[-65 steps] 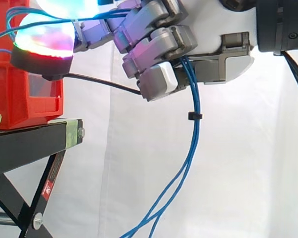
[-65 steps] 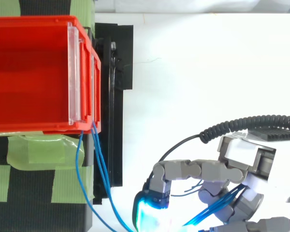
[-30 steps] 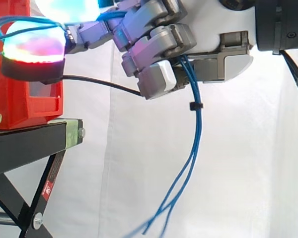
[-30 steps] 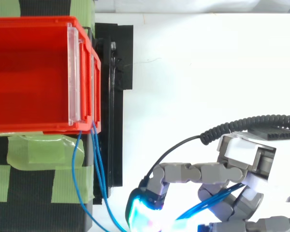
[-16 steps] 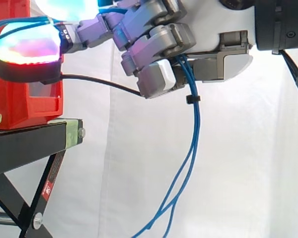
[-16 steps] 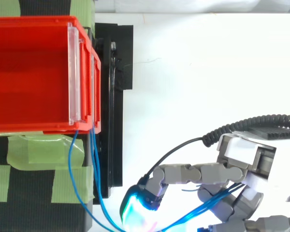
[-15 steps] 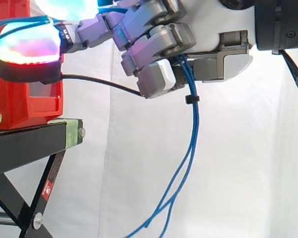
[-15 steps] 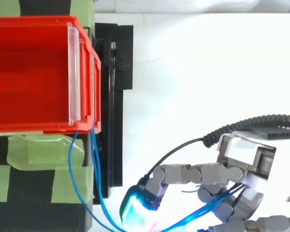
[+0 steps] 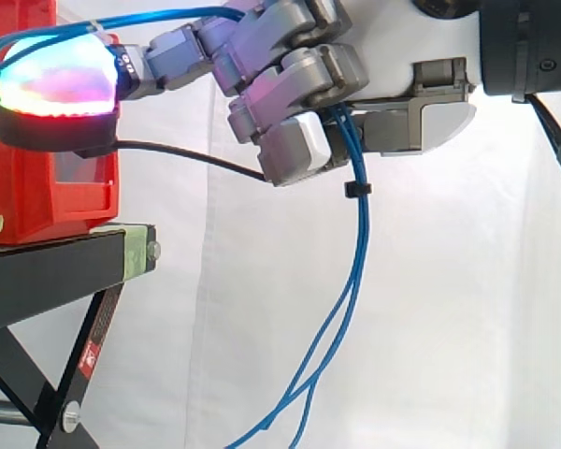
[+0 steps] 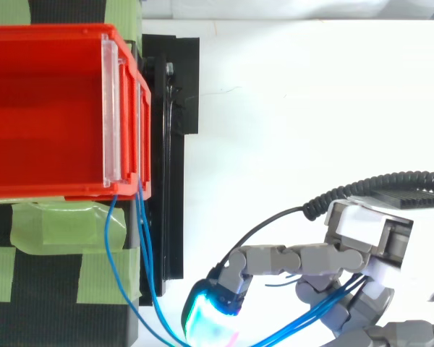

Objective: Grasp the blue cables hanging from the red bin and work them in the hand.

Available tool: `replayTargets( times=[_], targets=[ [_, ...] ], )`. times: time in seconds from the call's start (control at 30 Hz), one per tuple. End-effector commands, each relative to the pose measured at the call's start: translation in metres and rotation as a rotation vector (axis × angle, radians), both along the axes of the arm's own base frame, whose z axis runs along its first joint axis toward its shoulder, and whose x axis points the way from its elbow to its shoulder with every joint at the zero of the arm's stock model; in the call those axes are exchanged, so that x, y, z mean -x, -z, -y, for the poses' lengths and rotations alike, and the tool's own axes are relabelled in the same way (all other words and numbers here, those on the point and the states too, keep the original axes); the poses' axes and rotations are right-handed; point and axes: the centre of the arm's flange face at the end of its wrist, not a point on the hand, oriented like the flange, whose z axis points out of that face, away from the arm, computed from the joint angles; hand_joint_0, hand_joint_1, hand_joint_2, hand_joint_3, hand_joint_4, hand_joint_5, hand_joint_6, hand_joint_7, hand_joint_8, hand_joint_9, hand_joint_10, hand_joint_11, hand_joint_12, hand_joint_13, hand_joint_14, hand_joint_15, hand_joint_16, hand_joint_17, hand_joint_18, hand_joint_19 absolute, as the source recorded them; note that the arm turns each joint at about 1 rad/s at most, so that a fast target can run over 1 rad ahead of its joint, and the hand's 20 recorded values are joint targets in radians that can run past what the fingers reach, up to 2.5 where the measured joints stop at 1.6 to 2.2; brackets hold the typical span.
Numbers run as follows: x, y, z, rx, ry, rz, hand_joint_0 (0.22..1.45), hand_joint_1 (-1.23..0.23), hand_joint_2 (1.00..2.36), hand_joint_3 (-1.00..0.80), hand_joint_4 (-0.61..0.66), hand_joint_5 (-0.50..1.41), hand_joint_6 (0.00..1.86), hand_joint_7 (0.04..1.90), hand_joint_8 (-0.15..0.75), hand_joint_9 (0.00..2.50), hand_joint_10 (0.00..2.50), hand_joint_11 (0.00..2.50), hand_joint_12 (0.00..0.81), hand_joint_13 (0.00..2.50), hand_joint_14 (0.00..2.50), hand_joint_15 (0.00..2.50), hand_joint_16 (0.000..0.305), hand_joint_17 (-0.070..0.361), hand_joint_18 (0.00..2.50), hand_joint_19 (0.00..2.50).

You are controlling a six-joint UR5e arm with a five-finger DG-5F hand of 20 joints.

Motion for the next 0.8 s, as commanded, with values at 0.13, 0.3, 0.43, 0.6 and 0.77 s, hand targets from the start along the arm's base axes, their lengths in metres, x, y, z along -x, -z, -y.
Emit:
replayTargets(
  times=[0.13, 0.3, 0.43, 0.6, 0.77],
  targets=[
    [-0.0001, -0.0001, 0.0005, 0.0, 0.0, 0.0, 1.01, -0.66, 1.02, -0.29, 0.31, 0.42, 0.01, 1.13, 0.535, 1.78, 2.5, 2.5, 0.712, 2.02, 2.5, 1.97, 0.237, 0.178, 2.5, 0.65],
    [0.0001, -0.0001, -0.0002, 0.0, 0.0, 0.0, 1.13, -0.65, 1.01, 0.28, 0.3, 0.46, 0.02, 1.15, 0.535, 1.78, 2.5, 2.5, 0.712, 2.02, 2.5, 1.97, 0.237, 0.178, 2.5, 0.65],
    [0.0, -0.0001, -0.0004, 0.0, -0.001, 0.0, 1.08, -0.63, 1.35, 0.37, 0.27, 0.49, 0.02, 1.18, 0.535, 1.78, 2.5, 2.5, 0.712, 2.02, 2.5, 1.97, 0.237, 0.178, 2.5, 0.65],
    [0.0, -0.0001, -0.0004, 0.0, -0.001, 0.0, 0.97, -0.63, 1.61, 0.31, 0.26, 0.47, 0.02, 1.18, 0.535, 1.78, 2.5, 2.5, 0.712, 2.02, 2.5, 1.97, 0.237, 0.178, 2.5, 0.65],
    [-0.0003, 0.0008, 0.0005, 0.001, 0.0, -0.001, 0.84, -0.64, 1.81, 0.2, 0.26, 0.4, 0.01, 1.17, 0.535, 1.78, 2.5, 2.5, 0.712, 2.02, 2.5, 1.97, 0.237, 0.178, 2.5, 0.65]
  ],
)
